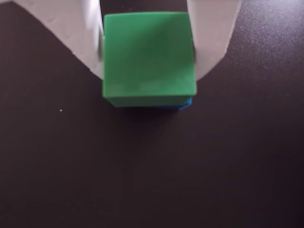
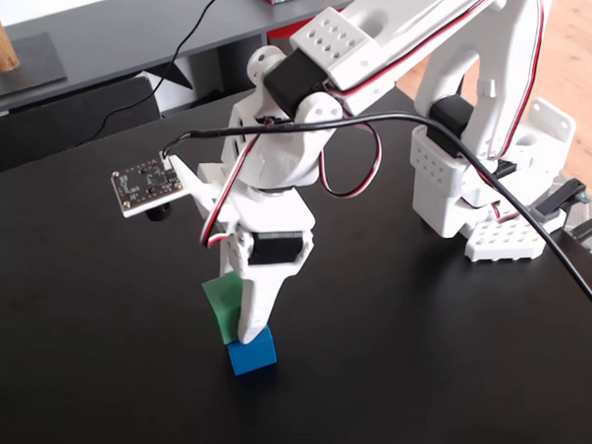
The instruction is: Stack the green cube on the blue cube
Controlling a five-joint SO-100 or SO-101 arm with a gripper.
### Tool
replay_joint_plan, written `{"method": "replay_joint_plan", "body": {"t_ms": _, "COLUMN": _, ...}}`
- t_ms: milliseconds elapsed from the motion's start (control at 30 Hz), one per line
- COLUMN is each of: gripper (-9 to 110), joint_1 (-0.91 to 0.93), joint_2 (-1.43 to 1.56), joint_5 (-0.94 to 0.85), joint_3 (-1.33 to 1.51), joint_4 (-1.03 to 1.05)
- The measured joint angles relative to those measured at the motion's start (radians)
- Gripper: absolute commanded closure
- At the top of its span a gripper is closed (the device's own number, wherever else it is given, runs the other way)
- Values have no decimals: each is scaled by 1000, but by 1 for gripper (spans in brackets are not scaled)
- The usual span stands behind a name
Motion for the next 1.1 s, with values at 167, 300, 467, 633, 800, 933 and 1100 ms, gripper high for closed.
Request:
{"method": "replay_joint_plan", "body": {"t_ms": 167, "gripper": 82, "joint_1": 0, "joint_2": 0, "joint_5": -5, "joint_3": 8, "joint_4": 0}}
{"method": "replay_joint_plan", "body": {"t_ms": 300, "gripper": 69, "joint_1": 6, "joint_2": 2, "joint_5": -29, "joint_3": 21, "joint_4": -26}}
{"method": "replay_joint_plan", "body": {"t_ms": 467, "gripper": 65, "joint_1": 6, "joint_2": 2, "joint_5": -31, "joint_3": 28, "joint_4": -48}}
{"method": "replay_joint_plan", "body": {"t_ms": 633, "gripper": 65, "joint_1": 9, "joint_2": 2, "joint_5": -31, "joint_3": 28, "joint_4": -57}}
{"method": "replay_joint_plan", "body": {"t_ms": 800, "gripper": 65, "joint_1": 14, "joint_2": 2, "joint_5": -31, "joint_3": 28, "joint_4": -57}}
{"method": "replay_joint_plan", "body": {"t_ms": 933, "gripper": 64, "joint_1": 12, "joint_2": 25, "joint_5": -31, "joint_3": 28, "joint_4": -57}}
{"method": "replay_joint_plan", "body": {"t_ms": 1100, "gripper": 64, "joint_1": 32, "joint_2": 64, "joint_5": -21, "joint_3": -18, "joint_4": -8}}
